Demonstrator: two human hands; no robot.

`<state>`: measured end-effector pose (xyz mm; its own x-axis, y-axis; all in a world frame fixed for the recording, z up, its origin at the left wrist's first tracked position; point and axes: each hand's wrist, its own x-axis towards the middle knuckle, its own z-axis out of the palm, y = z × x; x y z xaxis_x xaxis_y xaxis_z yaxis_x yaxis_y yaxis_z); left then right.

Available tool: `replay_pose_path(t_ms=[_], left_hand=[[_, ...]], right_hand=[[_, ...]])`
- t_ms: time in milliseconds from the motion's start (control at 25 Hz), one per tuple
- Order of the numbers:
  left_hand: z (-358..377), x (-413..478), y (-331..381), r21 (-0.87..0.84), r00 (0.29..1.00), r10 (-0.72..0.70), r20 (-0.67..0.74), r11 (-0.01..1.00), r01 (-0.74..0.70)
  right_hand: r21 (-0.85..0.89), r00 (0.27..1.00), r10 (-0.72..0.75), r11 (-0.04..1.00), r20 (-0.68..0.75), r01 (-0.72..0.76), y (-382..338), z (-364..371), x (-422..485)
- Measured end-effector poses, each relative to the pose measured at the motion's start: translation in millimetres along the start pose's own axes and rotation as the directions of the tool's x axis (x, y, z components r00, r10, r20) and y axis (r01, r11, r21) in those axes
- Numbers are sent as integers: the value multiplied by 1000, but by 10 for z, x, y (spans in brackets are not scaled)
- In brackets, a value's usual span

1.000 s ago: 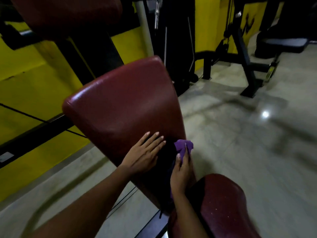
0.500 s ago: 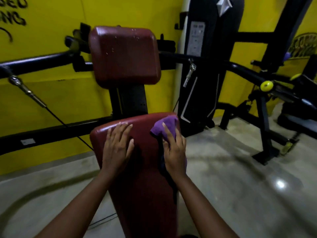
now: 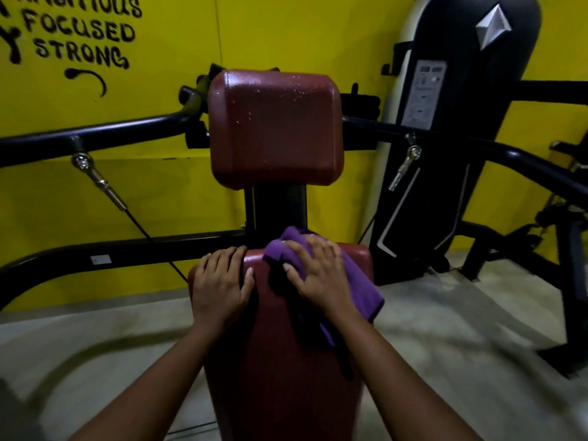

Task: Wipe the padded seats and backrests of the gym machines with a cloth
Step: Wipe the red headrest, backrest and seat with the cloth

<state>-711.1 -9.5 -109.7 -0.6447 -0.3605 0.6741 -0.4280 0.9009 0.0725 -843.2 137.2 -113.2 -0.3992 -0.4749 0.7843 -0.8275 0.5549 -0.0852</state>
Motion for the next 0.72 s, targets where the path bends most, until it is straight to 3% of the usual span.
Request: replay_pose_path(t_ms=[80, 200, 360, 440, 640, 720], left_hand=[[0, -13, 20, 9, 1000, 8, -25, 1000, -8], [20, -7, -3, 26, 999, 10, -39, 1000, -9], [-3, -9, -6, 23, 999, 36, -19, 999, -35], [-32, -30, -14, -23, 999, 43, 9, 999, -43], [-122, -129, 242, -30, 950, 313, 20, 950, -312], [-11, -95, 596, -24, 879, 474, 44, 881, -473]], right_hand=[[19, 986, 165, 986, -36, -164, 89, -46, 11], [9, 935, 348, 937, -61, -349, -417, 35, 77], [6, 981, 185, 983, 54, -186, -473, -9, 101], [17, 977, 209, 978, 53, -210, -196, -39, 87], [-7, 921, 365, 930, 135, -367, 342, -203, 205], [115, 829, 525, 827, 195, -551, 639, -268, 70]])
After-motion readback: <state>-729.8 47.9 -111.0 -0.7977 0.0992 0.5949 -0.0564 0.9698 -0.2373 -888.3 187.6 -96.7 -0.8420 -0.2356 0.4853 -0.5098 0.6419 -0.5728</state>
